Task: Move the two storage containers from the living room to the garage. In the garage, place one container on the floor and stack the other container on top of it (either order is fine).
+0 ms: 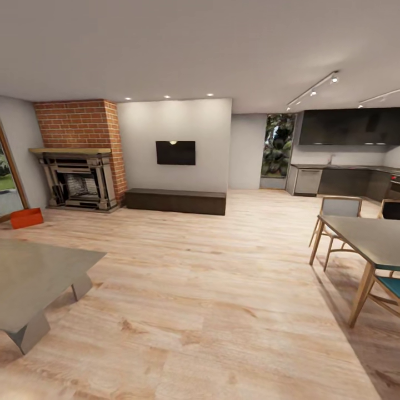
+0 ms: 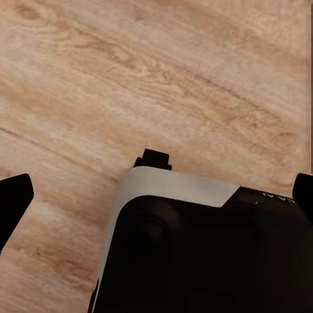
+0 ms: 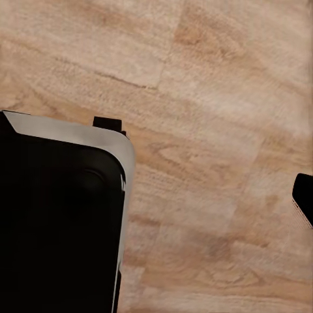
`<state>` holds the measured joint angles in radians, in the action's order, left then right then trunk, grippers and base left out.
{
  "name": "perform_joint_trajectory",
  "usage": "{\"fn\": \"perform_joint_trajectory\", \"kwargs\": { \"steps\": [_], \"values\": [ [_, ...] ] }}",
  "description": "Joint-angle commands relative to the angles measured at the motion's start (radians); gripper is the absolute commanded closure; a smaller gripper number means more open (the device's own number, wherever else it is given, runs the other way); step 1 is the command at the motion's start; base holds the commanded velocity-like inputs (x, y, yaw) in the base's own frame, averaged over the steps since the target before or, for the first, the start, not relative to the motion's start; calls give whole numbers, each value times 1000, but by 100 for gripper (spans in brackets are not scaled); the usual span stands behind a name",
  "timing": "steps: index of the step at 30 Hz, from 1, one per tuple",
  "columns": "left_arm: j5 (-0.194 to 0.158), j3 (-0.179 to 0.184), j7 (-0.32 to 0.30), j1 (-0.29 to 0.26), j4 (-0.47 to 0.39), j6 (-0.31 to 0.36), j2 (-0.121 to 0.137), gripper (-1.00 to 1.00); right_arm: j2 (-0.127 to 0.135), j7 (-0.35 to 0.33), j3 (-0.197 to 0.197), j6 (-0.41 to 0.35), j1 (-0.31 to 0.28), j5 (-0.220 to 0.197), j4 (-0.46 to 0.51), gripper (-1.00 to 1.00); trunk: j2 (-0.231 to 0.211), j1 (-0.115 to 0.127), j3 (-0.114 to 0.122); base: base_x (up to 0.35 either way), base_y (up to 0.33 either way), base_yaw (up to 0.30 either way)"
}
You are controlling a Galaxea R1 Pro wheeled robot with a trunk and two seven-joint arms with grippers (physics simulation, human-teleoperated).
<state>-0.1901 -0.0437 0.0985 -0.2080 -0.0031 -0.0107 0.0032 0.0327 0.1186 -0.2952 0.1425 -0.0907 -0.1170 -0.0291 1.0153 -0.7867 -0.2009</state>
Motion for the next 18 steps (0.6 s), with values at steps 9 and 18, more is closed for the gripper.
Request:
{"fn": "perform_joint_trajectory", "kwargs": {
  "steps": [9,18],
  "values": [
    [-5,-4,1,-1,0,-3,0,-100,0,-7,-9,6,-1,-10,-3,-100,1,-1,-1,322,0,0],
    [-5,-4,1,-1,0,-3,0,-100,6,-9,-9,9,-1,-9,-3,-100,1,-1,-1,322,0,0]
  ]
}}
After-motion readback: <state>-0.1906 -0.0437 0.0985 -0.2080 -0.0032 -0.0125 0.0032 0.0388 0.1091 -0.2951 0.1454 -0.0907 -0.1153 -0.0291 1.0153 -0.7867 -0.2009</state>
